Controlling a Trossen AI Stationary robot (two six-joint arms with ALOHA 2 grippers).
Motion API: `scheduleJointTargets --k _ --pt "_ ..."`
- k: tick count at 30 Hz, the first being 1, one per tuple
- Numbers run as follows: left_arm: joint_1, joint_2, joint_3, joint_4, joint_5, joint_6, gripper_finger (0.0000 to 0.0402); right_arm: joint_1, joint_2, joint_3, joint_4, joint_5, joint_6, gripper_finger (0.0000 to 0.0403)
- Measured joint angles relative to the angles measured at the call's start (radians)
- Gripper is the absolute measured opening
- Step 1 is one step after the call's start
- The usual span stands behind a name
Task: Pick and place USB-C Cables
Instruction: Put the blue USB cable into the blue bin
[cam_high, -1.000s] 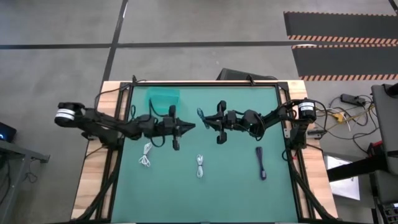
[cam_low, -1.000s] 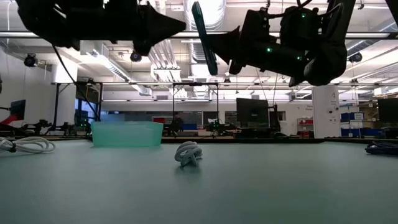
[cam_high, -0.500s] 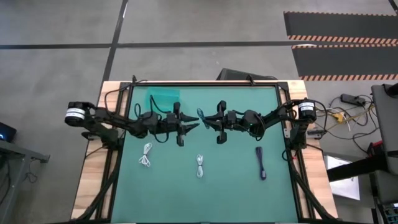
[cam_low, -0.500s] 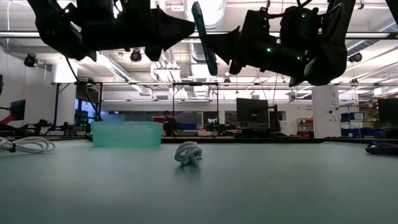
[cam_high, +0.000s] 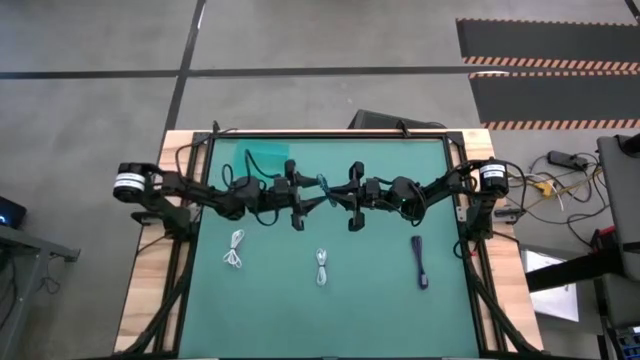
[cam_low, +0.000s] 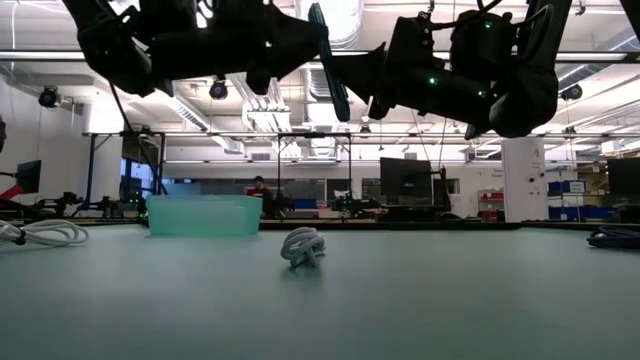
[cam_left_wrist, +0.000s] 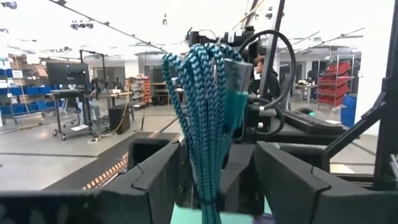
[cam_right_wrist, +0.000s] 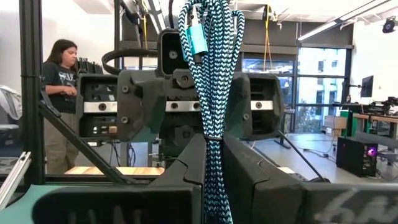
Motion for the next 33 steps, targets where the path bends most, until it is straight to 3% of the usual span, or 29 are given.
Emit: scheduleJointTargets --k 9,20,28,33 --pt "0.0 0.028 0.039 0.003 0.0 0.006 0.0174 0.0 0.0 0.0 0.0 0.0 0.001 0.0023" --pt "0.0 0.028 0.036 -0.001 -0.001 0.027 0.002 0.0 -0.001 -0.001 -0.003 -0.003 -0.017 0.0023" --pt "0.0 0.028 0.035 -0.008 -0.001 0.027 0.0015 0.0 -0.001 -0.001 -0.008 0.0 -0.026 0.0026" --pt "0.0 0.027 0.039 -0.023 0.0 0.027 0.0012 0.0 -0.001 -0.001 -0.011 0.005 0.002 0.0063"
